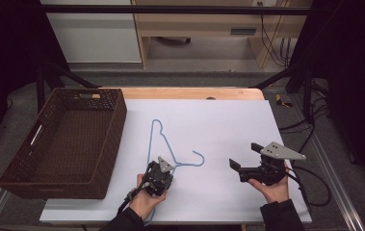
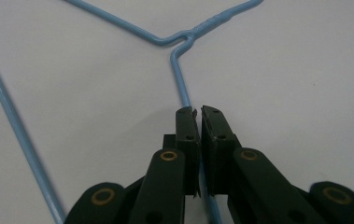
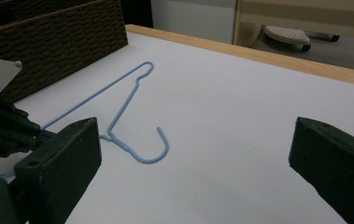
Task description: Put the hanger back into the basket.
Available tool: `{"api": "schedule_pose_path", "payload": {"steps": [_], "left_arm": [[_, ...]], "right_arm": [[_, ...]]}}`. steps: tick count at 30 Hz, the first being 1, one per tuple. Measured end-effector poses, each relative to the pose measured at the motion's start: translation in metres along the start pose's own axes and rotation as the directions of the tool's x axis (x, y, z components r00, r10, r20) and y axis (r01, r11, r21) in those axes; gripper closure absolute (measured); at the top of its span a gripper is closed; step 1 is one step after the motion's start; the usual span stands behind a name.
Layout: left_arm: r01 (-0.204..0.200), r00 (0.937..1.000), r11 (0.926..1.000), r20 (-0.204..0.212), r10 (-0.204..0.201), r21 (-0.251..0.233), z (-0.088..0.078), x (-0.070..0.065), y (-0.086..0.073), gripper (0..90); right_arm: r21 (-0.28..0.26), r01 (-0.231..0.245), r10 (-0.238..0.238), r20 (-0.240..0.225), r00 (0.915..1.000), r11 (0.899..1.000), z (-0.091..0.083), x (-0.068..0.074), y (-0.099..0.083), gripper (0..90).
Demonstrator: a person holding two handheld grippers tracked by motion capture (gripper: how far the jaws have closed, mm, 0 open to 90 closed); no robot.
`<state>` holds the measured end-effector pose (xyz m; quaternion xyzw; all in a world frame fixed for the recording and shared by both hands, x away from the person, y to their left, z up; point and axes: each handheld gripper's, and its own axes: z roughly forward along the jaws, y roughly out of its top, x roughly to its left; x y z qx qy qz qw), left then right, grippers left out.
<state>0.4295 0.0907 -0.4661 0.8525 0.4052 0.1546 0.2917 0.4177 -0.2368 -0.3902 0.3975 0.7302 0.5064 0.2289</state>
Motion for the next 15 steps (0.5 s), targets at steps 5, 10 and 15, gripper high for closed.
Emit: {"api": "schedule_pose_path", "payload": {"steps": [5, 10, 15], "left_arm": [[-0.002, 1.0, 1.0, 0.002, 0.002, 0.004, -0.002, 0.0021, -0.0006, 86.4], [-0.002, 1.0, 0.9999, 0.007, 0.002, 0.012, -0.0047, 0.0041, -0.001, 86.7], [-0.007, 0.9999, 0.9999, 0.011, 0.006, 0.016, -0.0031, 0.0047, -0.0014, 86.5]], "right_arm": [[0.004, -0.002, 0.002, -0.01, 1.0, 1.0, 0.0028, 0.0022, -0.0009, 3.2], [0.023, 0.011, -0.011, -0.023, 0.9997, 1.0, 0.0073, 0.0049, -0.0027, 3.3], [0.032, 0.013, -0.012, -0.027, 0.9996, 0.999, 0.0096, 0.0063, -0.0035, 3.3]]}}
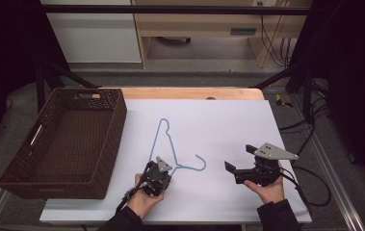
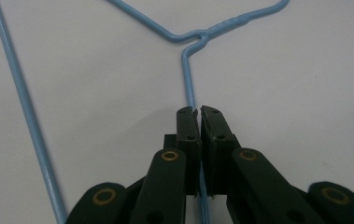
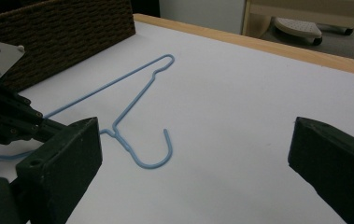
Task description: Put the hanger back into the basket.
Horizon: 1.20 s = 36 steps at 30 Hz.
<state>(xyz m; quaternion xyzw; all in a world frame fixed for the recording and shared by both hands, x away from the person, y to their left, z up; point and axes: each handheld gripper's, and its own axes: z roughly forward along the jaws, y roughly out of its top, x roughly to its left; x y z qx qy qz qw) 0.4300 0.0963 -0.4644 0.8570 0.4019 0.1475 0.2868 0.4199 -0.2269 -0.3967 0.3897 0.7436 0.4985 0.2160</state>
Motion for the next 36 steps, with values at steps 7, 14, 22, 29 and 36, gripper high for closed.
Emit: {"api": "schedule_pose_path", "payload": {"steps": [7, 14, 22, 29, 36], "left_arm": [[0.025, 0.9997, 0.9997, 0.005, -0.025, 0.001, 0.003, -0.002, 0.002, 80.1], [0.013, 0.9992, 0.9998, -0.037, -0.013, 0.012, 0.004, -0.008, 0.002, 84.8], [-0.005, 0.9978, 0.9999, -0.066, 0.005, -0.01, 0.004, -0.012, 0.0, 86.7], [-0.01, 0.9988, 0.9997, -0.049, 0.009, -0.024, 0.003, -0.011, -0.001, 86.9], [-0.012, 0.9995, 0.9984, -0.029, 0.01, -0.054, -0.007, -0.005, 0.0, 86.9]], "right_arm": [[-0.014, -0.003, 0.003, 0.009, 1.0, 1.0, -0.004, -0.002, 0.002, 3.2], [-0.02, -0.009, 0.009, 0.014, 0.9999, 1.0, -0.005, -0.002, 0.002, 3.2], [-0.016, -0.003, 0.003, 0.006, 1.0, 1.0, -0.003, 0.002, 0.002, 3.2], [0.005, 0.007, -0.007, -0.008, 0.9999, 1.0, 0.004, 0.005, 0.0, 3.2], [0.032, 0.012, -0.011, -0.036, 0.9993, 0.999, 0.013, 0.011, -0.004, 3.6]]}}
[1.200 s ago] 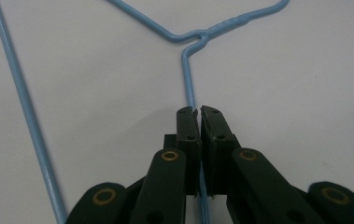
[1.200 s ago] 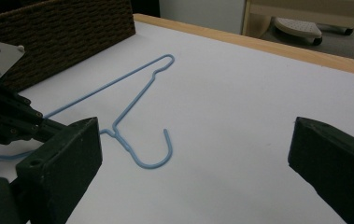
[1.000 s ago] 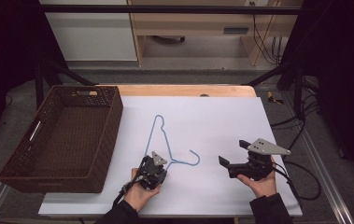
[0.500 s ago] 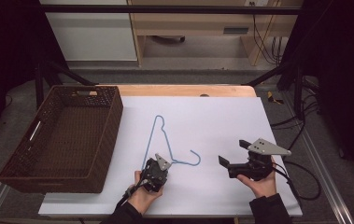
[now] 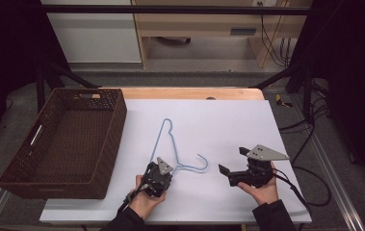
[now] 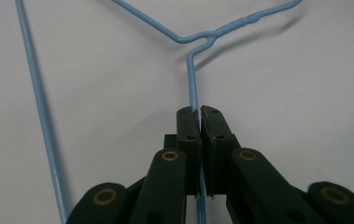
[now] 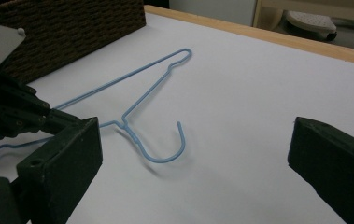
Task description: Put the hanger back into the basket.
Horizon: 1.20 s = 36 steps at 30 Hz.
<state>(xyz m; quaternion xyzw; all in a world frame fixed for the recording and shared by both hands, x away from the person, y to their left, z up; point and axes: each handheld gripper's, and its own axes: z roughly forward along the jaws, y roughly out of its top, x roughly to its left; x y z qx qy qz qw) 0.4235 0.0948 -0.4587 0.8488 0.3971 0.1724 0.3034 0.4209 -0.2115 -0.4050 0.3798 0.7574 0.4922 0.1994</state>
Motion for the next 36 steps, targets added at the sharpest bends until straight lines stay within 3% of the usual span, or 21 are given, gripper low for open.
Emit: {"api": "schedule_pose_path", "payload": {"steps": [14, 21, 26, 36], "left_arm": [[0.007, 0.9994, 0.998, 0.035, -0.004, -0.063, -0.032, 0.016, 0.002, 86.9], [0.026, 0.9986, 0.9963, 0.047, -0.022, -0.082, -0.039, 0.023, 0.002, 86.9], [0.043, 0.9979, 0.9943, 0.054, -0.037, -0.098, -0.042, 0.026, 0.002, 86.9], [0.045, 0.9977, 0.9942, 0.056, -0.04, -0.098, -0.044, 0.028, 0.003, 86.9]], "right_arm": [[0.051, 0.021, -0.018, -0.056, 0.9982, 0.998, 0.022, 0.012, -0.007, 4.1], [0.088, 0.042, -0.033, -0.092, 0.9952, 0.995, 0.041, 0.022, -0.01, 4.8], [0.096, 0.03, -0.018, -0.125, 0.992, 0.995, 0.055, 0.028, -0.011, 6.5], [0.086, 0.033, -0.016, -0.183, 0.983, 0.996, 0.078, 0.038, -0.005, 15.5]]}}
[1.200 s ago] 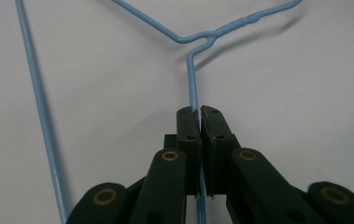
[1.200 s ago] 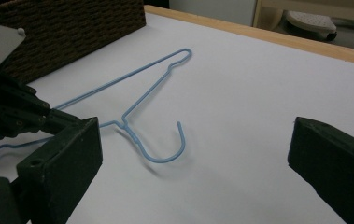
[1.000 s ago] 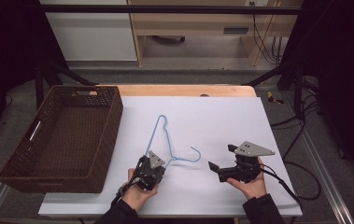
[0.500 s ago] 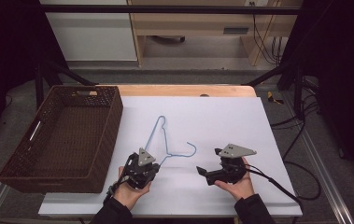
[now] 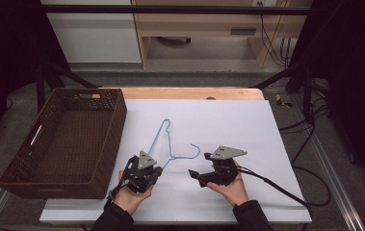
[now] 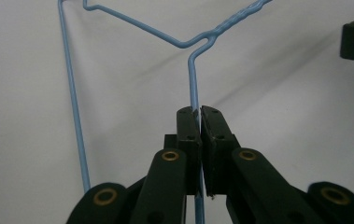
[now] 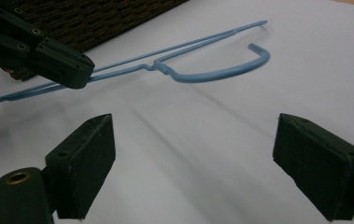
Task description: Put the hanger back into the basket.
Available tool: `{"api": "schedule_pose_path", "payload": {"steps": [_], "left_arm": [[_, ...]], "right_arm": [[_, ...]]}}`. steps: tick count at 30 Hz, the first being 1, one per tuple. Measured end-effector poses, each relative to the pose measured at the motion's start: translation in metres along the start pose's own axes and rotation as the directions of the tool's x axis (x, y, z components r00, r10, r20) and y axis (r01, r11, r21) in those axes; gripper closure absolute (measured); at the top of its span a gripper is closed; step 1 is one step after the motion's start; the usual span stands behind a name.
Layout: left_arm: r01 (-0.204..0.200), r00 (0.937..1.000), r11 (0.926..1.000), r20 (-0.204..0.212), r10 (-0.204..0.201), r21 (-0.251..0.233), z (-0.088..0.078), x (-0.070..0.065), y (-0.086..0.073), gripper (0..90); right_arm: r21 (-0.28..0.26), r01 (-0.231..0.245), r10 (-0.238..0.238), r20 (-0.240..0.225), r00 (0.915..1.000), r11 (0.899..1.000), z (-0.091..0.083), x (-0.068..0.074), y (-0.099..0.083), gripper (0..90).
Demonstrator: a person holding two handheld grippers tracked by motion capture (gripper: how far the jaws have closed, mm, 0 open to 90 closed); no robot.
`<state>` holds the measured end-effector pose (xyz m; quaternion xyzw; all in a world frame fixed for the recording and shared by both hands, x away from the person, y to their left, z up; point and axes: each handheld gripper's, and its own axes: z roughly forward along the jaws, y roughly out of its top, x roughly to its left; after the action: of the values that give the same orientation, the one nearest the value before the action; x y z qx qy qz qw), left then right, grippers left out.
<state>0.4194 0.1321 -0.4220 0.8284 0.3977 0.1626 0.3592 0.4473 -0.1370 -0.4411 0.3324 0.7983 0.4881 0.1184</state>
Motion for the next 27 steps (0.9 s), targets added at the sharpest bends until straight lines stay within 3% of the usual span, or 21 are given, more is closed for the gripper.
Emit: {"api": "schedule_pose_path", "payload": {"steps": [8, 15, 27], "left_arm": [[-0.003, 1.0, 1.0, 0.0, 0.003, 0.0, 0.001, -0.001, 0.0, 86.9], [-0.005, 1.0, 1.0, 0.0, 0.005, 0.006, 0.002, -0.001, -0.001, 86.9], [-0.013, 0.9999, 0.9998, 0.001, 0.013, 0.012, 0.005, -0.003, -0.002, 86.9]], "right_arm": [[-0.016, -0.023, 0.022, -0.041, 0.9989, 1.0, 0.016, 0.001, 0.004, 28.3], [-0.018, -0.026, 0.026, -0.049, 0.9985, 0.999, 0.024, -0.001, 0.004, 37.8], [-0.018, -0.023, 0.021, -0.075, 0.997, 1.0, 0.038, 0.001, 0.003, 62.7]]}}
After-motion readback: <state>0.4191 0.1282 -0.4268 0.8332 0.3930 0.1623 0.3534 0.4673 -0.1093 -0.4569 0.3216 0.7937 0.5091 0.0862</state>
